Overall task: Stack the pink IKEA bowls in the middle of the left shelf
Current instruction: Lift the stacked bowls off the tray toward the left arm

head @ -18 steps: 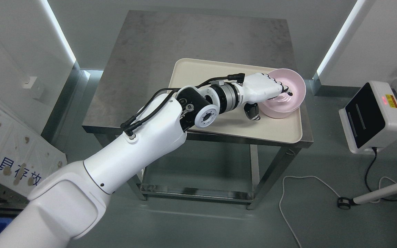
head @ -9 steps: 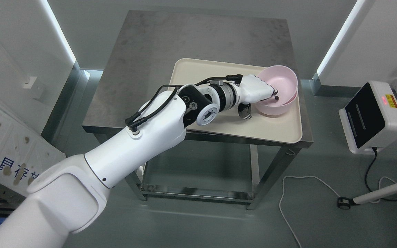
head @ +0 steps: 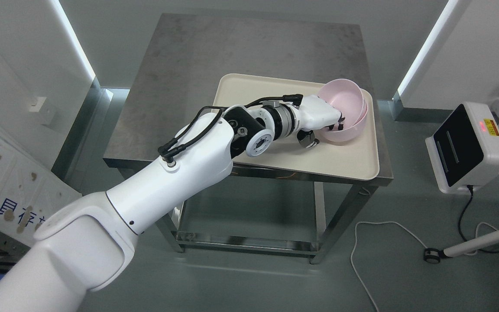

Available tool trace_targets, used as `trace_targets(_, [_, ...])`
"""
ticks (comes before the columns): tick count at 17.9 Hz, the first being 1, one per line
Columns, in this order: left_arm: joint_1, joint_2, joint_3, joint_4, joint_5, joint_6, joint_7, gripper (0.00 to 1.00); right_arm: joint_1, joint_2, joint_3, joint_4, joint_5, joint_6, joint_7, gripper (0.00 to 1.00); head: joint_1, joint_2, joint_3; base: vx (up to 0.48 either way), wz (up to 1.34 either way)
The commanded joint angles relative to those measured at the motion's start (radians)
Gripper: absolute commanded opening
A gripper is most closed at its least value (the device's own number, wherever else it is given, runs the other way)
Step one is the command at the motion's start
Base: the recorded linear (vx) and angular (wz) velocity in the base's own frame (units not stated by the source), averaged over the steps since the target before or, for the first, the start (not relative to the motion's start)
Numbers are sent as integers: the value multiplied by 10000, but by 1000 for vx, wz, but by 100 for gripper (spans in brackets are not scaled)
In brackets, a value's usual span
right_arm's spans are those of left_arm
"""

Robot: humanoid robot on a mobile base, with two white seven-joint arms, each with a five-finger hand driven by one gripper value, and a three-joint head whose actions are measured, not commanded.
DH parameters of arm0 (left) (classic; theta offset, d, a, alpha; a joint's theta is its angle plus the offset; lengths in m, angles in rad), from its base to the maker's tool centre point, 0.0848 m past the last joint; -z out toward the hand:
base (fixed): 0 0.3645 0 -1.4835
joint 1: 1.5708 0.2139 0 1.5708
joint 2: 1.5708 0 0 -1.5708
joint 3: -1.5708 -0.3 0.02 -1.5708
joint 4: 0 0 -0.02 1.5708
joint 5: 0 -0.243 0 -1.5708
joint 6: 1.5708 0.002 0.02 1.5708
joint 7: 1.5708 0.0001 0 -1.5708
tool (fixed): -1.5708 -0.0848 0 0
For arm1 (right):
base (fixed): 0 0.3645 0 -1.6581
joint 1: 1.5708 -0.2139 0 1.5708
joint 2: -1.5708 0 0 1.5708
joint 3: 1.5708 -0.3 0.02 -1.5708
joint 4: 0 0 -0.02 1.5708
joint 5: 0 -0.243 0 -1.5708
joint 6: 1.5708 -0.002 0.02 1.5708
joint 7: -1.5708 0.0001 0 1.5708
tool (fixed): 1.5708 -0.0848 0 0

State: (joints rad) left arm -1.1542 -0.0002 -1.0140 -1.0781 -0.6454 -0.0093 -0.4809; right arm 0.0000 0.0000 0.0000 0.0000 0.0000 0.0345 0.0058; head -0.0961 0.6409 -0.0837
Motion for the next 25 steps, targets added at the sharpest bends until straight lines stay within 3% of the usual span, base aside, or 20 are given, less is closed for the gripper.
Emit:
trace_targets(1, [-9, 177, 705, 273, 180, -488, 99, 13, 291, -175, -107, -337, 0, -8, 3, 100, 0, 0, 0, 0, 0])
trace_targets(7, [37, 177, 1256, 273, 180, -703, 177, 0, 291, -175, -107, -337, 0, -8, 3, 100, 0, 0, 0, 0, 0])
trace_targets(13, [6, 177, 2821, 166, 103, -1669, 100, 0, 291, -175, -107, -337, 0, -8, 3, 100, 0, 0, 0, 0, 0])
trace_targets(18, [82, 177, 4232, -200, 103, -3156, 69, 0, 291, -175, -123, -337, 0, 7, 3, 100, 0, 1, 0, 0, 0])
trace_targets(20, [144, 537, 5013, -584, 149, -3861, 23, 0, 291, -175, -107, -337, 0, 7, 3, 100, 0, 1, 0, 0, 0])
trace_targets(23, [831, 1090, 6560, -1335, 180, -5668, -740, 0, 291, -175, -108, -337, 0, -8, 3, 100, 0, 1, 0, 0, 0])
trace_targets(25, [1689, 1000, 7986, -1765, 256, -6926, -1522, 1, 291, -175, -107, -337, 0, -8, 3, 100, 0, 1, 0, 0, 0])
